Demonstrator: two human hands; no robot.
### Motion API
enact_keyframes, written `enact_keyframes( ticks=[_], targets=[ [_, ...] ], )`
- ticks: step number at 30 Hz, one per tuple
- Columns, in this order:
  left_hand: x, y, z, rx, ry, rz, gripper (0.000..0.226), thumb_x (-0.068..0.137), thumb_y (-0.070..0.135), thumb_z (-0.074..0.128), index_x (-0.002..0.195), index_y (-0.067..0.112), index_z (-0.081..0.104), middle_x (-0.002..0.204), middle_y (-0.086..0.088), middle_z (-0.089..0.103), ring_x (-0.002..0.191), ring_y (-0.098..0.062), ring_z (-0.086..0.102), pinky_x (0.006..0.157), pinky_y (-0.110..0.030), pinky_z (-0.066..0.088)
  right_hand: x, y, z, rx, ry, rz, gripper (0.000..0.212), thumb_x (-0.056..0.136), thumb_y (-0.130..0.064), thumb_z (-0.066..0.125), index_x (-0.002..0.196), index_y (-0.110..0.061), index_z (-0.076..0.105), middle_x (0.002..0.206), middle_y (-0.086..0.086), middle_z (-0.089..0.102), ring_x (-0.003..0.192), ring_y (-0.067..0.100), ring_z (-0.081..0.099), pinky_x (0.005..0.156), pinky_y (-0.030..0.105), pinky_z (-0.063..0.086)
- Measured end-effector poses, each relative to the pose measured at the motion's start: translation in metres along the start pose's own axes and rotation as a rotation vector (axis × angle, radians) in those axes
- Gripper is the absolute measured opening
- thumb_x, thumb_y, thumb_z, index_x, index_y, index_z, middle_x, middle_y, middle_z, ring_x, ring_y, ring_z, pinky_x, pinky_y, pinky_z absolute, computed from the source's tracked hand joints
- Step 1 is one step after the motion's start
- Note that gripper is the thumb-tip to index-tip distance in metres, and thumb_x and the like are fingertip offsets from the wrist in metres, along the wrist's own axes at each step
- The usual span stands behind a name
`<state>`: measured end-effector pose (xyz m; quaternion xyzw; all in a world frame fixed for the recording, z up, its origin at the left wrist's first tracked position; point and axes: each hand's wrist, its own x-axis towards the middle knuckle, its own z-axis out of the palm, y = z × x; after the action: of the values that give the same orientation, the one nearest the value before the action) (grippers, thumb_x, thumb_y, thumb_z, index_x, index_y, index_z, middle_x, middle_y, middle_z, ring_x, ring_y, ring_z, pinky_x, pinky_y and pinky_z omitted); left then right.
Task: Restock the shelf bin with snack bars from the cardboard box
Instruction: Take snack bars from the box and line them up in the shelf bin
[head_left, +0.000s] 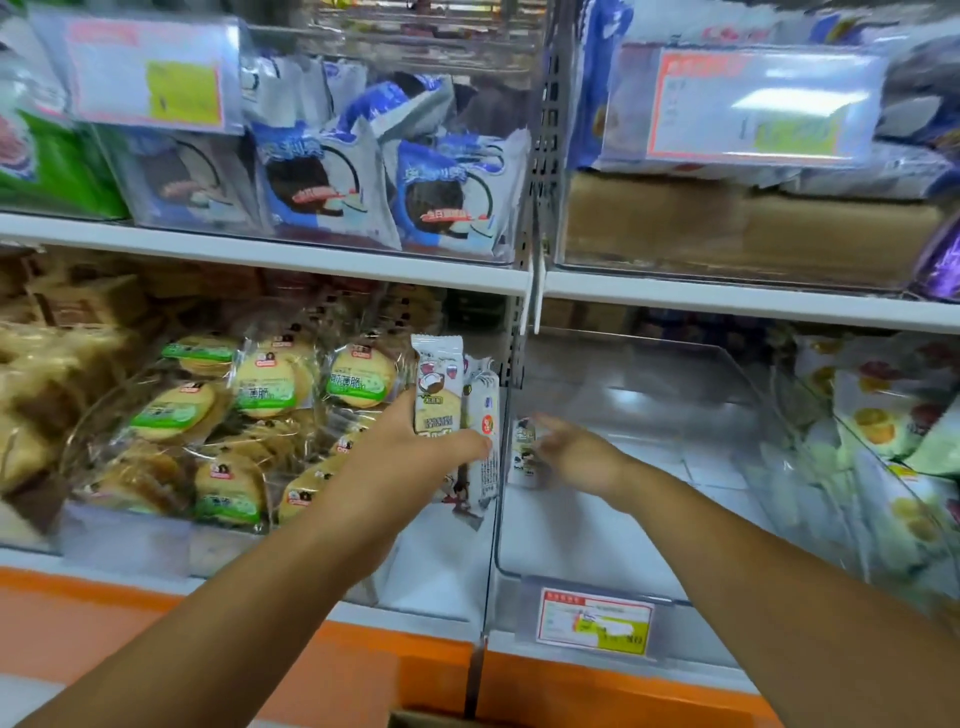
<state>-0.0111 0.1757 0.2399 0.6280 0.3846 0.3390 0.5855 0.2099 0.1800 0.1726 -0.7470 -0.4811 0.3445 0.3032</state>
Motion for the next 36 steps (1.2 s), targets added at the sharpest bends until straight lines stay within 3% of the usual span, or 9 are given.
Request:
enact_keyframes(
  ticks=[5,8,12,17,19,22,30,33,36],
  targets=[
    [-0.018,0.014,-0.003,-0.090,-0.006,-0.001,0.029,0.075,0.010,0.078,0.101,0.021,0.069,0.096,-0.001,0.077,0.096,-0.023,0.072,0.089,-0.039,0.054,-0.059,-0.029,-0.022,0.132,0.241,-0.195,0.026,0.100,-0.022,0.045,0.122,-0.027,0.057,0.110,-0.004,0.064,0.096,0.010,0.057,0.070,0.015,0.042],
    [-0.034,0.020,0.003,-0.120,-0.055,0.029,0.027,0.081,0.009,0.077,0.100,0.021,0.064,0.083,0.011,0.077,0.079,-0.002,0.072,0.065,-0.015,0.054,-0.117,-0.038,-0.022,0.165,0.171,-0.354,0.018,0.095,-0.016,0.054,0.099,-0.030,0.064,0.093,-0.007,0.071,0.087,0.003,0.066,0.078,0.018,0.047],
    [-0.063,0.028,0.029,-0.161,-0.106,0.059,0.031,0.077,0.008,0.080,0.097,0.023,0.060,0.060,0.026,0.069,0.056,0.011,0.064,0.051,-0.005,0.048,-0.178,-0.039,-0.013,0.292,0.038,-0.399,0.028,0.087,-0.018,0.068,0.109,-0.031,0.058,0.104,-0.005,0.065,0.092,0.016,0.067,0.084,0.031,0.053],
    [-0.095,0.039,0.053,-0.185,-0.125,0.111,0.049,0.083,0.007,0.074,0.078,0.036,0.036,0.038,0.040,0.044,0.041,0.025,0.047,0.040,0.000,0.037,-0.210,-0.036,-0.012,0.452,0.062,-0.342,0.038,0.080,-0.014,0.075,0.108,-0.034,0.057,0.104,-0.008,0.064,0.086,0.014,0.070,0.068,0.022,0.054],
    [-0.089,0.031,0.052,-0.197,-0.083,0.104,0.032,0.085,0.014,0.074,0.088,0.038,0.052,0.055,0.035,0.062,0.057,0.018,0.061,0.055,-0.003,0.047,-0.215,-0.034,-0.012,0.458,0.077,-0.323,0.035,0.083,-0.009,0.071,0.106,-0.032,0.059,0.099,-0.007,0.063,0.083,0.013,0.070,0.064,0.020,0.053],
    [-0.083,0.027,0.051,-0.210,-0.022,0.017,0.020,0.083,0.026,0.076,0.101,0.033,0.067,0.095,0.007,0.077,0.094,-0.015,0.073,0.083,-0.039,0.059,-0.220,-0.032,-0.014,0.436,0.101,-0.299,0.031,0.087,-0.005,0.065,0.105,-0.029,0.059,0.096,-0.007,0.064,0.079,0.009,0.068,0.062,0.016,0.051],
    [-0.067,0.016,0.045,-0.219,0.024,0.003,0.021,0.084,0.018,0.075,0.104,0.017,0.068,0.087,0.001,0.078,0.077,-0.014,0.074,0.060,-0.031,0.059,-0.217,-0.027,-0.020,0.339,0.041,-0.304,0.039,0.082,-0.014,0.074,0.114,-0.033,0.063,0.103,-0.008,0.068,0.084,0.019,0.068,0.075,0.027,0.056],
    [-0.056,0.014,0.035,-0.067,0.119,0.093,0.020,0.081,0.023,0.079,0.095,0.019,0.066,0.067,0.005,0.067,0.056,-0.010,0.058,0.053,-0.022,0.051,-0.192,-0.030,-0.031,0.329,0.206,-0.252,0.024,0.085,-0.013,0.071,0.100,-0.031,0.068,0.094,0.001,0.072,0.076,0.018,0.072,0.077,0.031,0.050],
    [-0.047,0.005,0.026,-0.039,0.152,0.060,0.027,0.078,0.027,0.081,0.100,0.024,0.066,0.077,0.003,0.067,0.065,-0.013,0.056,0.055,-0.022,0.048,-0.143,-0.023,-0.043,0.428,0.338,-0.177,0.021,0.086,0.001,0.064,0.094,-0.018,0.068,0.092,0.005,0.071,0.066,0.019,0.070,0.079,0.033,0.053]
  ],
)
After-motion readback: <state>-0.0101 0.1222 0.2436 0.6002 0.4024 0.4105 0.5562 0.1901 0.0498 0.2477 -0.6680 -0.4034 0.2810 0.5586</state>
